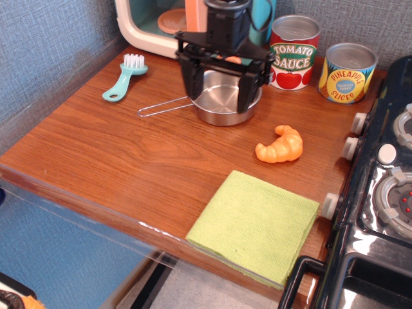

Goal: Put the pan on the yellow cloth

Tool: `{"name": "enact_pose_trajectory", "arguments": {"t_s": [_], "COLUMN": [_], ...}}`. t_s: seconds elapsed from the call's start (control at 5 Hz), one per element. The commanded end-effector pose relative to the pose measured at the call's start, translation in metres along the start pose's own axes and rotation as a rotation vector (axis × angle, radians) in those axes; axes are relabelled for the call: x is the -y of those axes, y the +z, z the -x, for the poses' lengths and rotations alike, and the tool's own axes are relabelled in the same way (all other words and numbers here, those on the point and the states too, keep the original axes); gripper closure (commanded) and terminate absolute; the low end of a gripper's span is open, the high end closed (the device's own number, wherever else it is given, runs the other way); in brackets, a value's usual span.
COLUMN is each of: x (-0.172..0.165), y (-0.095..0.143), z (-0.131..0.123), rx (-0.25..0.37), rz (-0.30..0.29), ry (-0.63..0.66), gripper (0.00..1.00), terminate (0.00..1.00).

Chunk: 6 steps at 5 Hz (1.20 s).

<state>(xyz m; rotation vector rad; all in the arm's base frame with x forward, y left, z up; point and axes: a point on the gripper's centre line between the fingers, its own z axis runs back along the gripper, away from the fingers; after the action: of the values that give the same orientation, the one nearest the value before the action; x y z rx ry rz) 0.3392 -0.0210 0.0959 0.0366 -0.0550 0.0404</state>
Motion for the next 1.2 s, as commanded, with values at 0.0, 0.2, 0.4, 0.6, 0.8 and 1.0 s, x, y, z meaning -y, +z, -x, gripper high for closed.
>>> {"name": "enact_pose_trajectory", "arguments": {"t_s": [0.0, 0.2, 0.4, 0.6, 0.8, 1.0], "x": [-0.005, -0.008, -0.008, -0.006, -0.006, -0.008], "y": [-0.011, -0.031, -0.048, -0.058, -0.067, -0.071], "z": [-0.060, -0.077, -0.089, -0.094, -0.097, -0.093], "rx": [0.066, 0.088, 0.098, 0.113, 0.094, 0.082], "rz": [0.009, 0.003, 0.013, 0.019, 0.040, 0.039], "ry": [0.124, 0.210, 0.257, 0.282, 0.281, 0.272], "gripper": [0.00, 0.00, 0.00, 0.00, 0.00, 1.00], "terminate": [0.00, 0.00, 0.00, 0.00, 0.00, 0.00]}}
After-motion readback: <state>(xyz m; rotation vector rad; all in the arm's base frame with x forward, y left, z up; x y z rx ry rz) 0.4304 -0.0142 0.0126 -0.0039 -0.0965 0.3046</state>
